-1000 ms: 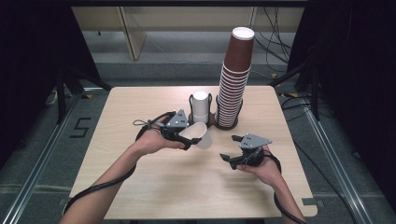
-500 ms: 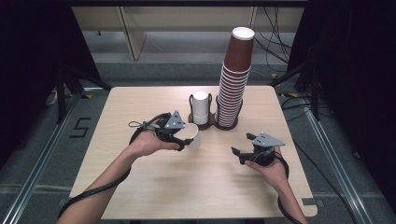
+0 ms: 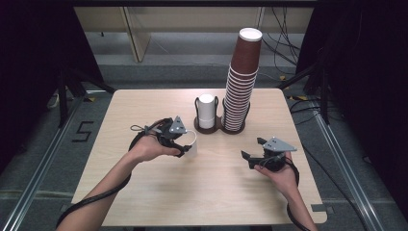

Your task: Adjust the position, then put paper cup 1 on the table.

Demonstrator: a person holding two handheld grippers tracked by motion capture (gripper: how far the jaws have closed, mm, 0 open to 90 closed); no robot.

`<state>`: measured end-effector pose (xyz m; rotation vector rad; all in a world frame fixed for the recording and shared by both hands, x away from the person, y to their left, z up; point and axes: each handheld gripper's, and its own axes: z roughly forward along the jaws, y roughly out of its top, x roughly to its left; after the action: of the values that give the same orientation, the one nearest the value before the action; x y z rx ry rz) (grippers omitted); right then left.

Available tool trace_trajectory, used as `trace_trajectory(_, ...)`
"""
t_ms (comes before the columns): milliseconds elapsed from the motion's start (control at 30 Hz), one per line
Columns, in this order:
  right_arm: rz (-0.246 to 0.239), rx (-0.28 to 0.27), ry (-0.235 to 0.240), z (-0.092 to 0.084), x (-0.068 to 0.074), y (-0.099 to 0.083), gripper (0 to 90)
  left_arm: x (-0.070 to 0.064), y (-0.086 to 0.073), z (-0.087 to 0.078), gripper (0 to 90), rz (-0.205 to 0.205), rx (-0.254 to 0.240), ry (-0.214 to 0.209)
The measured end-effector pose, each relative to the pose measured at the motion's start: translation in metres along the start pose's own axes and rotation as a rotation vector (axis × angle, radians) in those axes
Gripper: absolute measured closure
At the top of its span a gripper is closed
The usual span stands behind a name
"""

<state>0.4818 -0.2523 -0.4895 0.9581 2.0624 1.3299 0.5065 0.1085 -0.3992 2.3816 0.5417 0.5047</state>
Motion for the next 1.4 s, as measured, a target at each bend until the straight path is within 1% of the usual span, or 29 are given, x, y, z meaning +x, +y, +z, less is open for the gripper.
trace_trajectory(67,0.018,0.008,0.010,0.000,0.001,-0.001,15.4,0.001,-0.001,0.000,33.2,0.001,0.006,0.001)
trace_trajectory(100,0.003,0.004,-0.001,0.000,0.000,-0.001,15.4,0.001,-0.001,0.000,33.2,0.001,0.009,0.001)
trace_trajectory(133,0.020,0.000,0.001,0.000,0.001,-0.001,15.4,0.002,-0.001,0.000,33.2,0.002,0.010,0.001)
trace_trajectory(167,0.019,0.006,0.000,-0.001,0.000,-0.001,15.4,0.002,-0.001,0.001,33.2,0.003,0.012,0.002)
trace_trajectory(200,0.015,-0.011,-0.009,0.000,0.000,-0.002,15.4,0.002,-0.001,0.001,33.2,0.001,0.015,0.000)
trace_trajectory(233,0.022,0.008,-0.003,-0.002,0.000,-0.002,15.4,0.002,-0.001,0.001,33.3,0.002,0.019,-0.002)
trace_trajectory(267,0.010,0.009,0.001,-0.002,-0.001,-0.001,15.4,0.002,-0.001,0.000,33.2,0.003,0.021,-0.002)
trace_trajectory(300,0.018,0.013,0.004,-0.002,0.000,-0.001,15.4,0.002,-0.001,0.000,33.3,0.002,0.021,-0.001)
trace_trajectory(333,0.010,0.000,-0.005,-0.002,-0.001,-0.001,15.4,0.003,-0.001,0.000,33.2,0.004,0.030,-0.008)
trace_trajectory(400,0.000,0.000,-0.009,-0.002,-0.001,-0.001,15.4,0.004,-0.002,0.000,33.2,0.004,0.038,0.000)
trace_trajectory(433,0.013,-0.016,-0.009,-0.001,0.000,-0.001,15.4,0.005,-0.002,0.000,33.2,0.006,0.045,-0.004)
trace_trajectory(467,0.002,0.001,-0.008,-0.002,-0.001,-0.001,15.4,0.005,-0.003,0.000,33.2,0.004,0.046,-0.002)
trace_trajectory(533,0.001,0.001,-0.006,-0.002,-0.002,-0.001,15.4,0.006,-0.003,0.001,33.2,0.005,0.064,-0.011)
trace_trajectory(567,0.033,0.010,-0.002,-0.002,0.000,-0.001,15.4,0.006,-0.003,0.002,33.2,0.003,0.064,-0.007)
trace_trajectory(600,0.027,-0.008,-0.009,0.000,0.000,-0.002,15.4,0.007,-0.003,0.002,33.2,0.005,0.070,-0.009)
trace_trajectory(633,0.011,-0.011,-0.010,0.000,-0.002,-0.002,15.4,0.008,-0.002,0.002,33.2,0.005,0.089,-0.032)
trace_trajectory(667,0.038,0.004,-0.006,-0.001,0.000,-0.002,15.4,0.008,-0.002,0.002,33.2,0.003,0.092,-0.033)
trace_trajectory(700,0.037,-0.009,-0.010,0.000,0.000,-0.002,15.4,0.006,-0.003,0.003,33.2,0.002,0.084,-0.016)
trace_trajectory(800,0.018,-0.014,-0.004,0.001,0.000,-0.001,15.4,0.004,-0.003,0.002,32.9,0.006,0.105,-0.033)
trace_trajectory(833,0.009,-0.013,-0.010,0.001,-0.001,-0.001,15.3,0.004,-0.003,0.002,32.7,0.006,0.109,-0.038)
trace_trajectory(867,0.027,-0.004,-0.003,0.000,0.001,0.000,15.3,0.004,-0.004,0.003,32.6,0.007,0.114,-0.045)
trace_trajectory(933,0.003,0.008,-0.006,0.000,0.000,0.000,15.3,0.004,-0.005,0.005,32.4,0.005,0.129,-0.055)
trace_trajectory(967,0.011,0.007,0.000,0.001,0.001,0.000,15.3,0.005,-0.004,0.005,32.2,0.020,0.148,-0.066)
trace_trajectory(1033,0.014,0.006,0.002,0.002,0.001,0.000,15.3,0.005,-0.005,0.008,31.9,0.019,0.152,-0.067)
trace_trajectory(1067,0.037,0.009,0.002,0.003,0.004,0.000,15.3,0.005,-0.005,0.009,31.7,0.018,0.154,-0.069)
trace_trajectory(1133,0.015,0.007,0.002,0.003,0.001,0.000,15.3,0.006,-0.005,0.011,31.5,0.016,0.161,-0.078)
trace_trajectory(1167,0.018,0.003,0.003,0.004,0.002,-0.001,15.3,0.006,-0.005,0.013,31.2,0.026,0.166,-0.083)
trace_trajectory(1233,0.018,-0.002,-0.001,0.004,0.002,-0.001,15.2,0.006,-0.004,0.015,30.4,0.024,0.168,-0.088)
trace_trajectory(1400,0.020,-0.002,-0.003,0.003,0.001,-0.001,15.2,0.005,0.000,0.018,28.6,0.041,0.180,-0.095)
